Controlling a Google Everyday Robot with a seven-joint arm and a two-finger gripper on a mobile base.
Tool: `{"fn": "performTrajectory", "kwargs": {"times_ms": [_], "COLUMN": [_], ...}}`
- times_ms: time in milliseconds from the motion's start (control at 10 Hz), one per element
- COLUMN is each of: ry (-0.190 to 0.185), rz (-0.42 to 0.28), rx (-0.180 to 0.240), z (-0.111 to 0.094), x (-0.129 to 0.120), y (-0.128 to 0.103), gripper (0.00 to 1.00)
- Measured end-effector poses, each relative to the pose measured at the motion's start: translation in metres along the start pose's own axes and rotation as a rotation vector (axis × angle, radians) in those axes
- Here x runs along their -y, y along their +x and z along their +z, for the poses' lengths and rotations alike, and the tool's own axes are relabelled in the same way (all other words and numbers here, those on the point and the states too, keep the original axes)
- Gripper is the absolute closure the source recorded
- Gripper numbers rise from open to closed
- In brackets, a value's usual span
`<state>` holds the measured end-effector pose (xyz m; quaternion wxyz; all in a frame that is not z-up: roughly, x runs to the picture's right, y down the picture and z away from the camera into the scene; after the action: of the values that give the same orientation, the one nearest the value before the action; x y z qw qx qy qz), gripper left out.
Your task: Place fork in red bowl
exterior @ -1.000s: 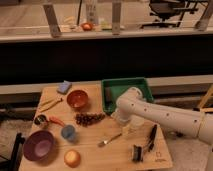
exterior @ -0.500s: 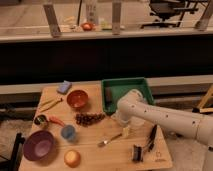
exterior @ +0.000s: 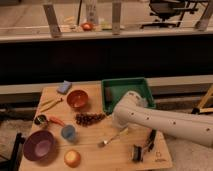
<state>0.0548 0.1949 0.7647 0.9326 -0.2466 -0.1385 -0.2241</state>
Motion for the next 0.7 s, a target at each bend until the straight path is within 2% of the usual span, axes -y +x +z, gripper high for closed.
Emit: {"fn": "performTrajectory", "kwargs": {"times_ms": [100, 300, 400, 700], "ry": [-0.001, -0.015, -0.025, -0.065], "rz": [0.002, 0.011, 0.017, 0.048], "rx": [0.006, 0.024, 0.031, 0.068], "z": [-0.009, -0.010, -0.004, 0.038], "x": [0.002, 0.003, 0.001, -0.004], "y": [-0.008, -0.023, -0.028, -0.045], "gripper": [0.20, 0.20, 0.20, 0.20]}}
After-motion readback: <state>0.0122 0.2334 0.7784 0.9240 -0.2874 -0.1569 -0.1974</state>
